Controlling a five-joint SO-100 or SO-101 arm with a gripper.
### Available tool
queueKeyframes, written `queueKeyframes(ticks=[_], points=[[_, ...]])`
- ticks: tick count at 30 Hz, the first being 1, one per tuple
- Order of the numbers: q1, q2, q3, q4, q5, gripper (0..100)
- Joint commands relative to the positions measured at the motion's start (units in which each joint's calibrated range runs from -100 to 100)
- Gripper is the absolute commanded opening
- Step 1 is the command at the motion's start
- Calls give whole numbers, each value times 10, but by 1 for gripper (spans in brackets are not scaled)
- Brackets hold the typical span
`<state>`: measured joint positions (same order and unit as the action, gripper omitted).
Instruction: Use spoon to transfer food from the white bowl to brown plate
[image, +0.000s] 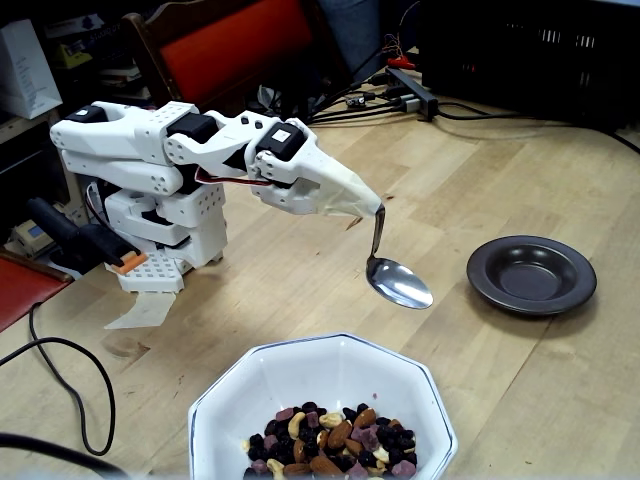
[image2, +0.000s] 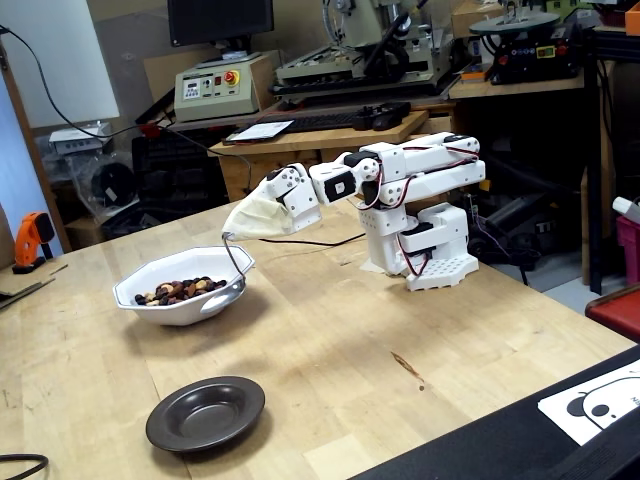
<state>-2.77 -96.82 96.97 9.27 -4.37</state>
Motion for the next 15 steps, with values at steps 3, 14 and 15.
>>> queueKeyframes(ticks=[3,14,15], points=[[-4,-5,-8,-7,2,4],[-4,-4,-11,-7,2,4],[-4,-4,-11,-7,2,4]])
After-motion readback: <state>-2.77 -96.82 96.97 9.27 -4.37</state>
